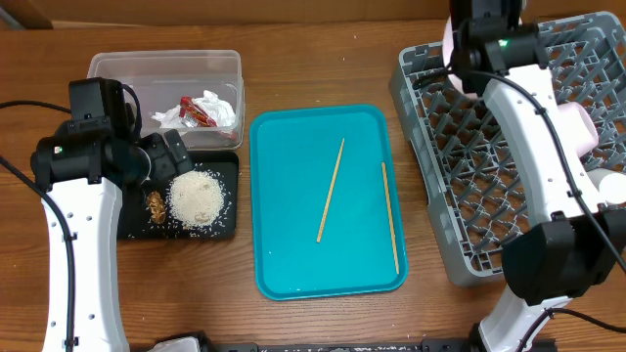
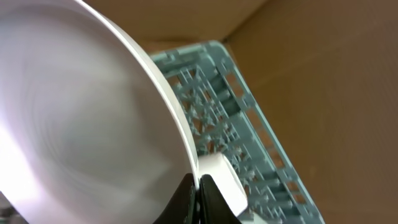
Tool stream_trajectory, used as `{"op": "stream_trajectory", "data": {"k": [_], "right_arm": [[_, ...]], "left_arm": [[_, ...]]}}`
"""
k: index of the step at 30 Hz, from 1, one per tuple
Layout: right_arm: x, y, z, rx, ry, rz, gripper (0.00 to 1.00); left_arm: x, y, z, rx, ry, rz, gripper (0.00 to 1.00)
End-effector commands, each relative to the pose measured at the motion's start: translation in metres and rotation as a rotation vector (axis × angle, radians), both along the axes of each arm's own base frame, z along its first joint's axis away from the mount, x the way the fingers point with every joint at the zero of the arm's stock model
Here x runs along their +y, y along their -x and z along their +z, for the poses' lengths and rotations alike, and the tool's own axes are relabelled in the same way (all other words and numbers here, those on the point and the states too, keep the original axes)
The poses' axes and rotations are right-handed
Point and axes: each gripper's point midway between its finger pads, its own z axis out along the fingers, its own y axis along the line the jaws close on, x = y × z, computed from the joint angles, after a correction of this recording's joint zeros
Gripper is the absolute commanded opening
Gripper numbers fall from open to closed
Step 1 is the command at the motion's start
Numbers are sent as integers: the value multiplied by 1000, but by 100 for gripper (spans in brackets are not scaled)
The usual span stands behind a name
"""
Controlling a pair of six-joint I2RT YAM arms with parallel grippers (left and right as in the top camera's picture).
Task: Sort waste into correct bins and load items into the dishwasher
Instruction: 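Lift the plate into the dish rack and release it, then move the right gripper down to the chopsticks on the teal tray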
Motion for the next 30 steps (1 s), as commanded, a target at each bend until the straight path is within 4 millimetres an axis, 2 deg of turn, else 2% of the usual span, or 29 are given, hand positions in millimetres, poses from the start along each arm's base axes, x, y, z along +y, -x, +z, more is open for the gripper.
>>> {"op": "stream_trajectory", "data": {"k": [1,4,9,20,21,23,25,28,30], "right_arm": [[-11,7,-22,19,33,-64,4],[-11,11,-34,31,25,-81,4],[-7,16,-40,11,-11,-113,4],[59,15,-63,84,-158,55,5],[63,17,-64,91,-156,62,18],[63,18,-63,94,-157,61,28],[62,22,-59,72,-176,36,34],[61,29,-42,3,-226,-5,41],[70,32,-27,-29,-302,27,48]], "left_arm": [[2,-1,7,-21,-12,9,100],[2,-1,7,-21,-12,9,100],[2,-1,7,-21,-12,9,100],[2,-1,7,-21,-12,9,100],[2,-1,7,-21,-12,9,100],[2,-1,7,-21,-12,9,100],[2,-1,7,-21,-12,9,100],[2,-1,7,-21,-12,9,100],[2,-1,7,-21,-12,9,100]]}}
